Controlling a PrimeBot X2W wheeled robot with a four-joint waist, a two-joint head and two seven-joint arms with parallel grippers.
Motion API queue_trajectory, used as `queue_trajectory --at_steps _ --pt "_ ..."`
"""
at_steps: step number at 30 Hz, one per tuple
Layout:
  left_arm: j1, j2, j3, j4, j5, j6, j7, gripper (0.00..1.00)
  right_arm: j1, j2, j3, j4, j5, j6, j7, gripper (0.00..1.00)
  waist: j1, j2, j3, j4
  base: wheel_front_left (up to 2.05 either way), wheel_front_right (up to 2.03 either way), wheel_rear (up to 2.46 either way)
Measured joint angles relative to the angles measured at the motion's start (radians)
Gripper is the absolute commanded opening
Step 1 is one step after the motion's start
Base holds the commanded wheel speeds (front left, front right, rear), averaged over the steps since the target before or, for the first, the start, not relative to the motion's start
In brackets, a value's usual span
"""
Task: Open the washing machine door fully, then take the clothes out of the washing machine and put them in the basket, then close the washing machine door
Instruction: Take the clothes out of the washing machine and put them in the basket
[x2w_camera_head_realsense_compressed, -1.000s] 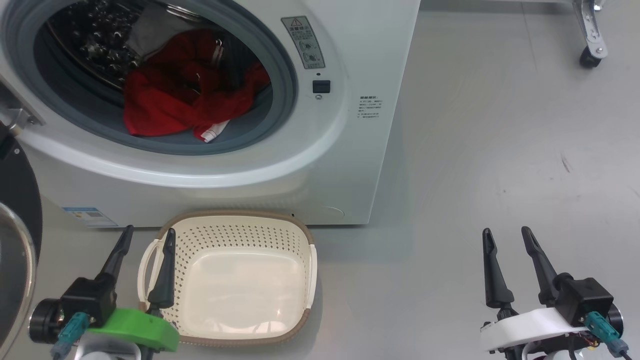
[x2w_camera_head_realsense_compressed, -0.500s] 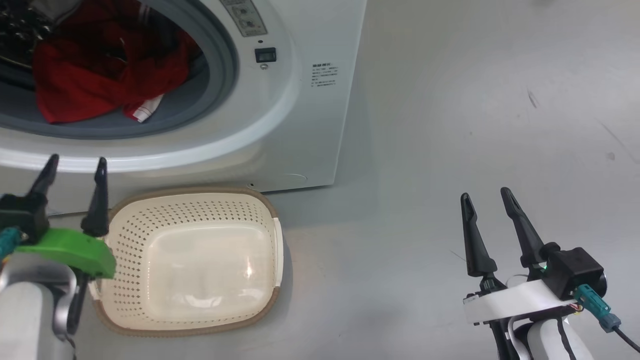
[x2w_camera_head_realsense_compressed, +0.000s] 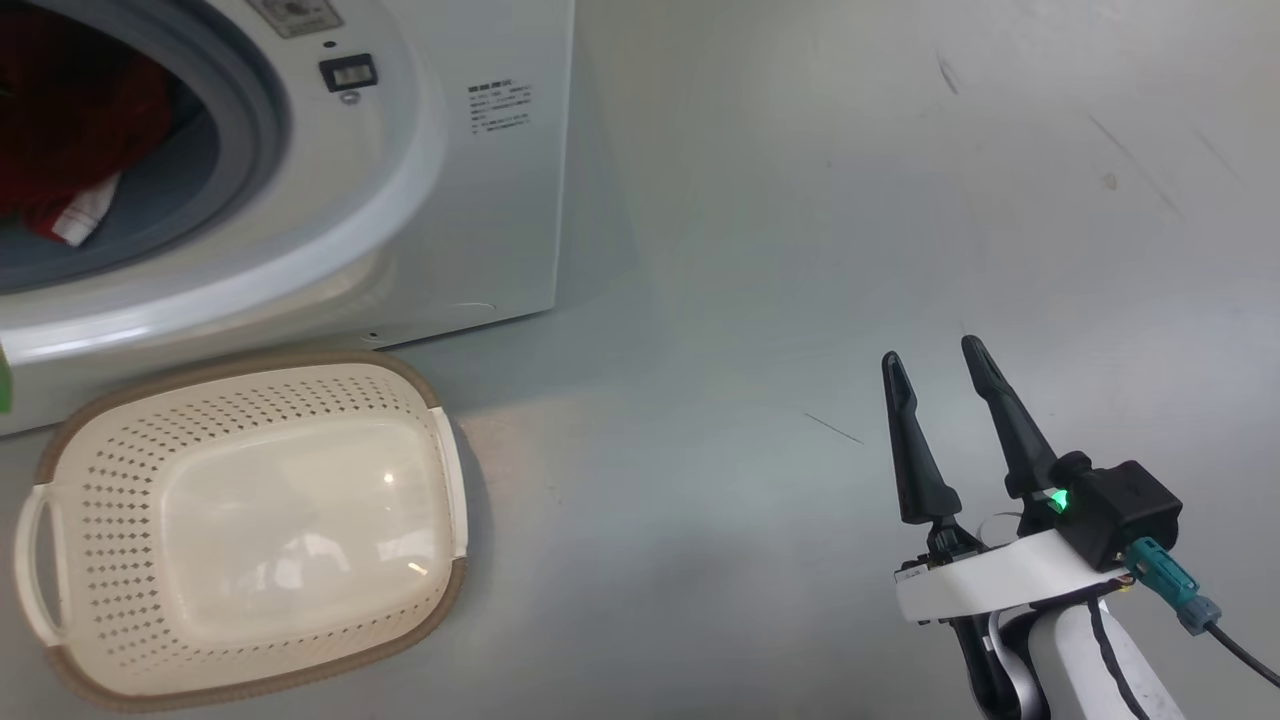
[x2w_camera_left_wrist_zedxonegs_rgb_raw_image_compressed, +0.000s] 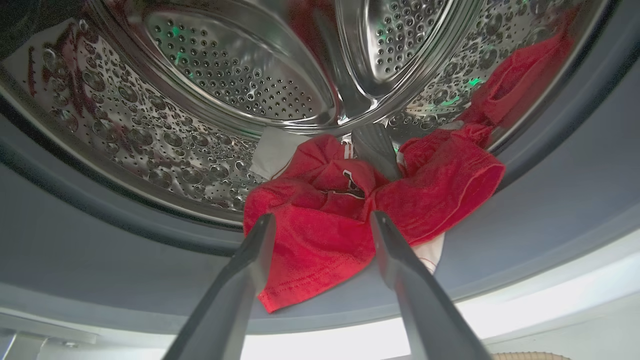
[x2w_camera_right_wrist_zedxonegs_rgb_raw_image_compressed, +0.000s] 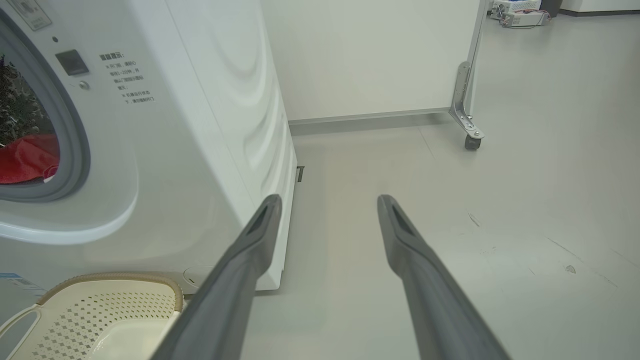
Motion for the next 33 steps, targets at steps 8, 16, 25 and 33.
queue_trajectory --at_steps 8,16,25,33 --pt "-0.119 0.059 -0.003 0.078 0.034 0.012 0.108 1.0 -0.031 0.004 0.015 0.002 0.019 0.0 0.0 1.0 0.0 0.0 0.06 -0.079 0.0 0.0 0.0" --pt "-0.227 0.113 -0.003 0.156 0.071 0.03 0.206 1.0 -0.056 0.005 0.025 -0.002 0.053 -0.007 0.0 1.0 0.0 0.0 0.116 -0.127 0.0 0.0 0.0" --pt "-0.289 0.154 -0.006 0.243 0.111 0.046 0.26 1.0 -0.077 0.006 0.04 -0.006 0.079 -0.028 0.0 1.0 0.0 0.0 0.149 -0.154 0.0 0.0 0.0" --pt "-0.331 0.166 -0.024 0.292 0.131 0.047 0.288 1.0 -0.082 0.006 0.052 -0.006 0.081 -0.037 0.0 1.0 0.0 0.0 0.157 -0.156 0.0 0.0 0.0"
